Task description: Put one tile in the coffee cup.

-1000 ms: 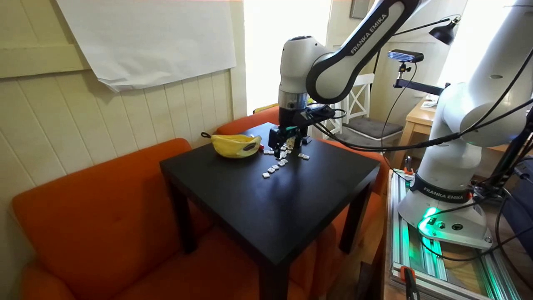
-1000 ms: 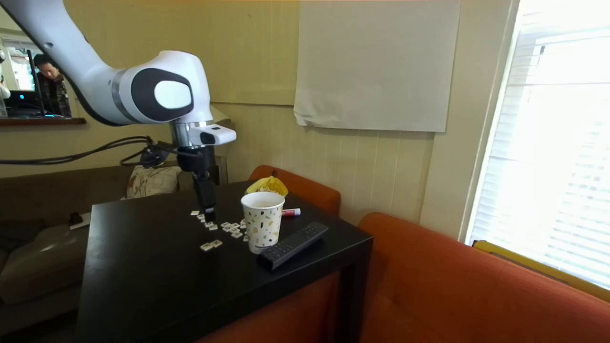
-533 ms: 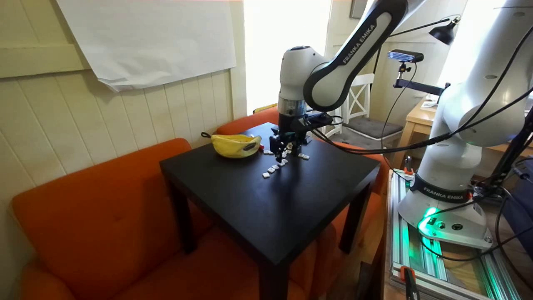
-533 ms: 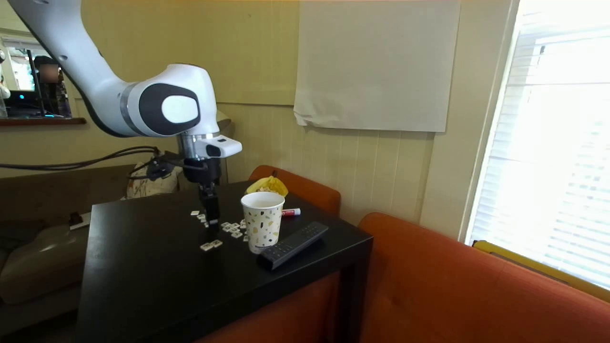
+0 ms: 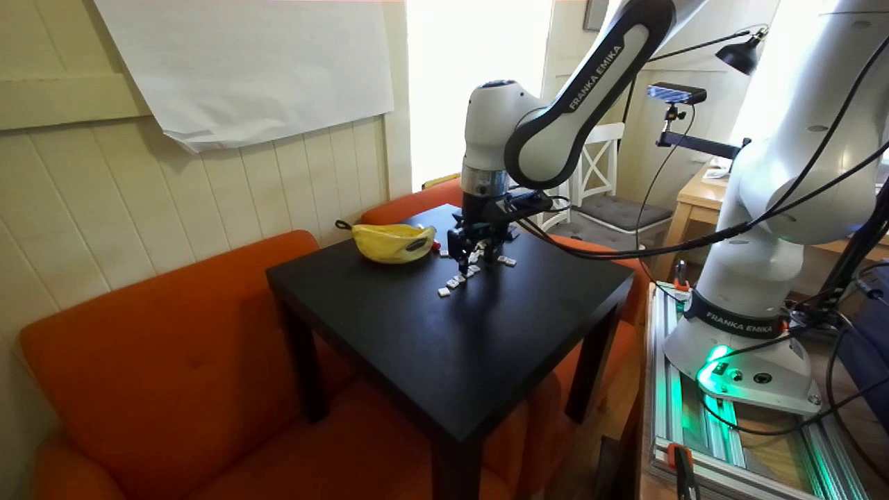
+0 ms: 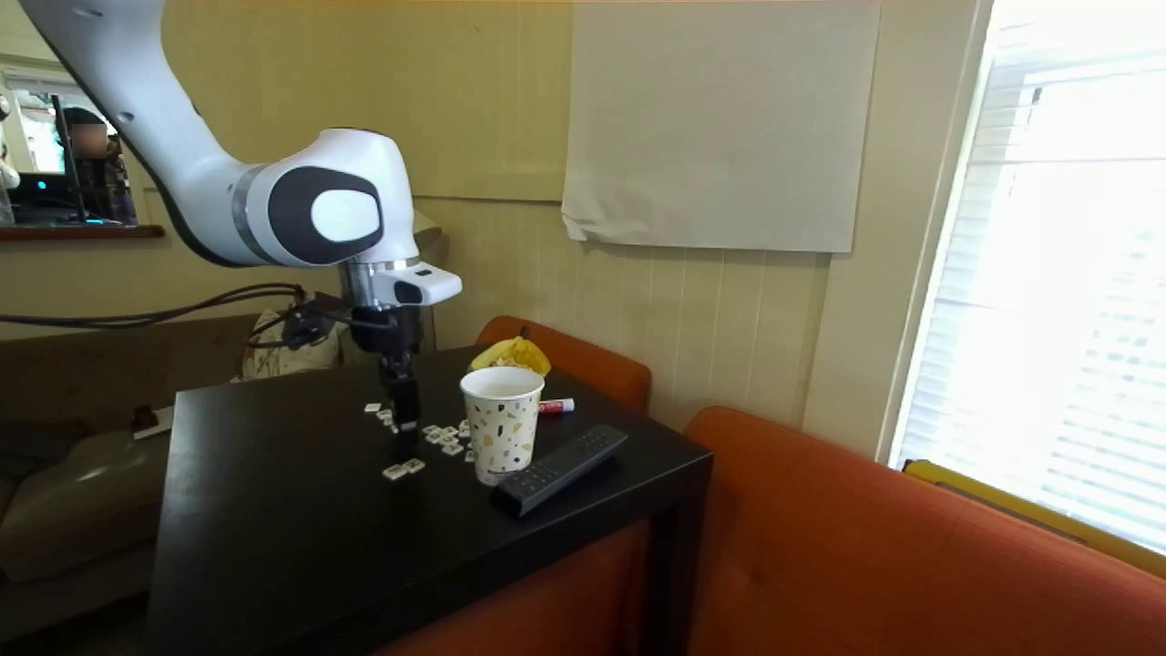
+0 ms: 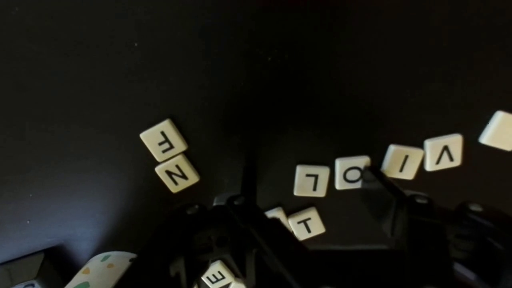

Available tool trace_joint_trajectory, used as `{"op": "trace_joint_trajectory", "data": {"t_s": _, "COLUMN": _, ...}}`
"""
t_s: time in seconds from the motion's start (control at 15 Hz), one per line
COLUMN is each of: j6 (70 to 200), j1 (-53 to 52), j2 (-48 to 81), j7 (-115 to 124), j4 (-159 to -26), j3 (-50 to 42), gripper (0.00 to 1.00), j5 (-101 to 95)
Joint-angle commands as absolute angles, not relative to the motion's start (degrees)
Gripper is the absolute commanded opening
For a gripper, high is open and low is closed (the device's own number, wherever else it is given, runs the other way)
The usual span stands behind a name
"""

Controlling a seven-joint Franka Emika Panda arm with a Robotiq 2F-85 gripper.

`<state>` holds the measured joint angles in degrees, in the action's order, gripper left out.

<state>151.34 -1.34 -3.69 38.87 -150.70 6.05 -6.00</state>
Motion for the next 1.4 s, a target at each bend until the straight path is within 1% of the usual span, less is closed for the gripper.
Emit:
{"op": "trace_joint_trajectory", "data": {"t_s": 0.0, "j6": 152.46, "j1": -2.20, "j2": -2.84, "j7": 38.70, "j4": -150.30, "j3": 6.07, "gripper": 0.71, "j5": -4.27}}
{"op": "trace_joint_trajectory", "data": {"t_s": 0.33, "j6": 152.16, "j1": -2.44, "j2": -3.50, "j7": 38.38, "j4": -150.28, "j3": 6.06, "gripper": 0.72, "j5": -3.95}}
{"op": "trace_joint_trajectory", "data": {"t_s": 0.67, "j6": 152.31, "j1": -2.93, "j2": -3.09, "j7": 37.98, "j4": -150.08, "j3": 6.22, "gripper": 0.71, "j5": -3.06}}
{"op": "trace_joint_trajectory", "data": {"t_s": 0.87, "j6": 152.38, "j1": -3.08, "j2": -2.86, "j7": 38.58, "j4": -150.02, "j3": 6.40, "gripper": 0.72, "j5": -4.15}}
{"op": "trace_joint_trajectory", "data": {"t_s": 1.2, "j6": 152.44, "j1": -2.65, "j2": -2.65, "j7": 39.61, "j4": -149.98, "j3": 6.37, "gripper": 0.71, "j5": -5.96}}
{"op": "trace_joint_trajectory", "data": {"t_s": 1.33, "j6": 152.50, "j1": -2.55, "j2": -2.54, "j7": 39.84, "j4": -150.02, "j3": 6.35, "gripper": 0.69, "j5": -6.45}}
